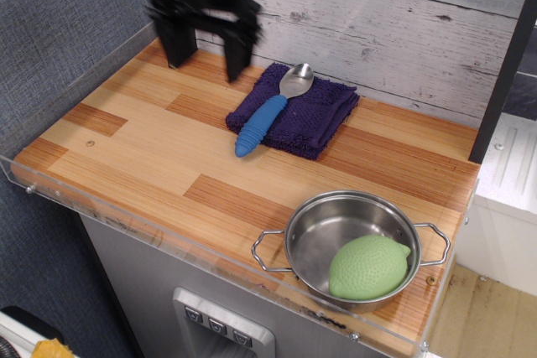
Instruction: Place the spatula over the violet cloth
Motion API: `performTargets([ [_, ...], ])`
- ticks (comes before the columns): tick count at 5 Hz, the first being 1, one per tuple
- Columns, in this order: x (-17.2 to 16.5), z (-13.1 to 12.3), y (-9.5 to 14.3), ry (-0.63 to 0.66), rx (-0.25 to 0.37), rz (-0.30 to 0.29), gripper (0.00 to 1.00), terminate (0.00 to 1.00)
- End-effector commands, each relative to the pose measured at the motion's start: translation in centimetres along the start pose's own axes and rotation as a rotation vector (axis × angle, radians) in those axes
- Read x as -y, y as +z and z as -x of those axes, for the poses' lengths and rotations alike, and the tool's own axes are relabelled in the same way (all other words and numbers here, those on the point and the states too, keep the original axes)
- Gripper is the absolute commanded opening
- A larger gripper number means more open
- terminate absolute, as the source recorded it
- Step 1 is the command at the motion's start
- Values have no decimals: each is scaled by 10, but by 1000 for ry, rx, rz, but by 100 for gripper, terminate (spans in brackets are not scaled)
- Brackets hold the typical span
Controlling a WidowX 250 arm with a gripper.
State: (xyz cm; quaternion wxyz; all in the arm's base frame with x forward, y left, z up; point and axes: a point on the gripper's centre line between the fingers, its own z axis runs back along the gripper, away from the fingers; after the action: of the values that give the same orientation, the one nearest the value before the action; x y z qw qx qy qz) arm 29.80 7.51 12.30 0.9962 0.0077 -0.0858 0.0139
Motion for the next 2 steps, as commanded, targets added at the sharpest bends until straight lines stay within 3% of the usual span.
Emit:
performTargets([
  [1, -14, 43, 20, -10, -21, 12, 100, 0],
  [2, -19, 47, 22, -16, -26, 3, 100, 0],
])
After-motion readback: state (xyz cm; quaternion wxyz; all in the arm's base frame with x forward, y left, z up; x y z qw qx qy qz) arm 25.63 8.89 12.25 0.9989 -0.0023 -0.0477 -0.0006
